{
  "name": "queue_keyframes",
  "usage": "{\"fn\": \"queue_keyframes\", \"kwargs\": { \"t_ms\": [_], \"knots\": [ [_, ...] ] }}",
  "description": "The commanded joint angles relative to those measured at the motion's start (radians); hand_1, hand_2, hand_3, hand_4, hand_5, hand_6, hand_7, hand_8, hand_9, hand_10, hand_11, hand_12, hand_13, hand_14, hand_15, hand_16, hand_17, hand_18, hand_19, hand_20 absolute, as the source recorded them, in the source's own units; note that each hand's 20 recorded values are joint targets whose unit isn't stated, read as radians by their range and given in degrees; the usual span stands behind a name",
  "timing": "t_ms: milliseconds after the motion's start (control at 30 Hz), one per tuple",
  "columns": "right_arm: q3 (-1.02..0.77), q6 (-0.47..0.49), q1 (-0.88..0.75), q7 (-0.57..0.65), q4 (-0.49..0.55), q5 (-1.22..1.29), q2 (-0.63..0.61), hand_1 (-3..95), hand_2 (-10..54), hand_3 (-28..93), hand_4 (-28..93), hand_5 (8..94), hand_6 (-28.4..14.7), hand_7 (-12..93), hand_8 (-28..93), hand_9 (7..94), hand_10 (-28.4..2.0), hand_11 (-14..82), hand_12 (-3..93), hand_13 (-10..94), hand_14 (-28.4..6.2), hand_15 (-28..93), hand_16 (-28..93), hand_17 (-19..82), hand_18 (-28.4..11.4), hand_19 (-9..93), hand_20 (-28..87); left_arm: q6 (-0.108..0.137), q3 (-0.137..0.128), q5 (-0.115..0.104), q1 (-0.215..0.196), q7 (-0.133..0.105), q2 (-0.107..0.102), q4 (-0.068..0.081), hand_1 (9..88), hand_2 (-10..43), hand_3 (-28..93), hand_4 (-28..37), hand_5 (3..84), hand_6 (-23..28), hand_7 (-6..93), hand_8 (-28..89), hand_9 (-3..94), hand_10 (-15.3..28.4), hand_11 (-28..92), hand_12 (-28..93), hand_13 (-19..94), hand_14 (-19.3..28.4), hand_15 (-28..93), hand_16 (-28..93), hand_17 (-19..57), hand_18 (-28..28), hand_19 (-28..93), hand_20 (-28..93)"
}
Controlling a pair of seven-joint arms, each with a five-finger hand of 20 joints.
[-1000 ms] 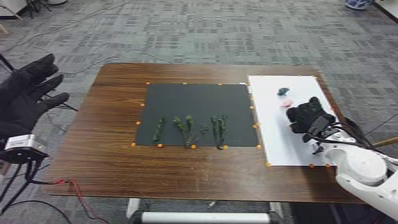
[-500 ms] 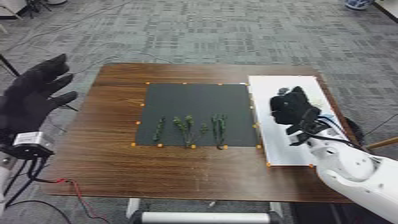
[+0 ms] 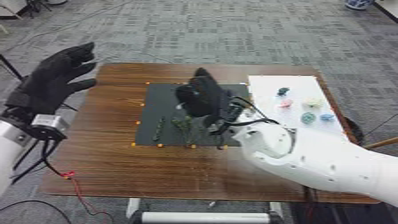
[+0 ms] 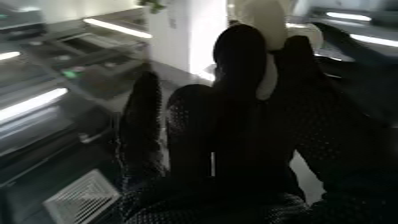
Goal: Arrange flowers
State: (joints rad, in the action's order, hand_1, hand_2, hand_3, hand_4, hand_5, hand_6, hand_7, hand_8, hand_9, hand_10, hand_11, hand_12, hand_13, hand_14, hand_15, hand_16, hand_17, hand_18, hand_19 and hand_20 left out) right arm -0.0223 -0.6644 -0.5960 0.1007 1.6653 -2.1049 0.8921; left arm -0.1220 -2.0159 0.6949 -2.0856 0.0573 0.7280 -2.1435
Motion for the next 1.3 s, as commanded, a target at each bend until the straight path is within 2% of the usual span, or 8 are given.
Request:
{"fn": "queue_keyframes", "kwargs": {
  "t_ms": [33, 167, 267, 400, 500, 733, 1000, 1300],
  "knots": [
    [0.106, 0.016, 0.106, 0.018, -0.078, -0.013, 0.232, 43.6, -9.5, 90, -27, 71.5, 5.6, 54, -2, 82.2, -2.5, 27.2, 56.1, 60, -4.9, 71, 54, 23, -16.9, 70, 53, 0.007, -0.034, 0.018, 0.01, -0.011, -0.037, -0.01, 26.3, -7.2, 56, -28.3, 18.2, 1.2, 18.4, -8, 10.8, 7.8, 17, 20, 2, 10.9, 33, -5, -13.6, 21.0, 33, 9],
    [0.179, 0.005, 0.158, 0.037, -0.159, 0.002, 0.316, 45.0, -9.5, 88, -28, 72.2, 5.6, 53, -5, 82.3, -2.6, 26.9, 55.9, 61, -5.0, 71, 54, 23, -16.8, 70, 53, 0.024, -0.017, 0.027, 0.042, -0.026, -0.056, -0.006, 26.2, -7.3, 56, -28.3, 18.2, 1.2, 18.4, -8, 10.9, 8.0, 17, 21, 2, 10.9, 33, -5, -13.4, 20.4, 32, 9],
    [0.235, 0.0, 0.189, 0.066, -0.212, 0.009, 0.362, 46.0, -9.5, 87, -28, 73.4, 5.7, 52, -8, 82.7, -3.0, 26.3, 55.6, 60, -5.2, 71, 54, 23, -16.8, 70, 53, 0.023, 0.015, 0.033, 0.082, -0.03, -0.075, 0.004, 26.2, -7.3, 56, -28.3, 18.4, 1.3, 18.5, -8, 11.0, 8.1, 17, 21, 2, 11.0, 33, -5, -13.2, 20.0, 32, 9],
    [0.31, 0.0, 0.237, 0.122, -0.277, -0.005, 0.428, 46.3, -9.5, 86, -28, 75.5, 6.2, 50, -10, 82.6, -3.2, 26.1, 55.9, 60, -5.2, 71, 53, 23, -16.7, 70, 53, 0.022, 0.025, 0.037, 0.098, -0.031, -0.083, 0.001, 26.1, -7.3, 57, -28.3, 18.5, 1.3, 18.5, -8, 11.1, 8.1, 17, 21, 2, 10.9, 33, -5, -13.3, 19.8, 31, 9],
    [0.362, 0.004, 0.267, 0.18, -0.312, -0.01, 0.467, 46.1, -9.5, 86, -28, 76.0, 6.4, 49, -9, 82.6, -3.2, 26.1, 56.0, 60, -5.3, 71, 53, 23, -16.6, 69, 53, 0.02, 0.057, 0.038, 0.128, -0.035, -0.09, 0.012, 26.1, -7.3, 57, -28.3, 18.5, 1.4, 18.4, -8, 11.1, 8.1, 17, 20, 2, 10.9, 33, -5, -13.3, 19.7, 31, 9],
    [0.376, 0.01, 0.232, 0.237, -0.389, -0.032, 0.506, 46.5, -9.5, 85, -28, 77.0, 6.8, 47, -10, 81.9, -3.5, 26.8, 57.2, 59, -5.2, 71, 53, 22, -16.4, 69, 53, 0.011, 0.111, 0.041, 0.179, -0.031, -0.087, 0.027, 26.0, -7.3, 57, -28.3, 18.7, 1.3, 18.4, -8, 11.1, 8.0, 17, 20, 2, 10.8, 33, -5, -13.2, 19.5, 31, 9],
    [0.347, 0.068, 0.19, 0.237, -0.4, -0.07, 0.513, 46.6, -9.5, 84, -28, 78.8, 7.5, 43, -9, 76.4, -4.2, 31.1, 59.7, 57, -6.0, 73, 53, 22, -16.1, 69, 53, 0.0, 0.138, 0.04, 0.211, -0.025, -0.088, 0.037, 25.9, -7.3, 57, -28.3, 18.7, 1.3, 18.4, -8, 11.2, 8.1, 17, 20, 2, 10.8, 33, -5, -13.0, 19.4, 31, 10],
    [0.367, 0.099, 0.164, 0.251, -0.411, -0.075, 0.521, 45.7, -9.5, 84, -28, 79.7, 8.6, 42, -9, 65.0, -5.1, 38.6, 59.9, 48, -7.4, 75, 51, 19, -15.5, 69, 53, -0.009, 0.154, 0.041, 0.224, -0.022, -0.082, 0.042, 26.0, -7.2, 57, -28.3, 18.7, 1.3, 18.4, -8, 11.2, 8.1, 17, 20, 2, 10.8, 33, -5, -13.1, 19.4, 31, 10]
  ]
}}
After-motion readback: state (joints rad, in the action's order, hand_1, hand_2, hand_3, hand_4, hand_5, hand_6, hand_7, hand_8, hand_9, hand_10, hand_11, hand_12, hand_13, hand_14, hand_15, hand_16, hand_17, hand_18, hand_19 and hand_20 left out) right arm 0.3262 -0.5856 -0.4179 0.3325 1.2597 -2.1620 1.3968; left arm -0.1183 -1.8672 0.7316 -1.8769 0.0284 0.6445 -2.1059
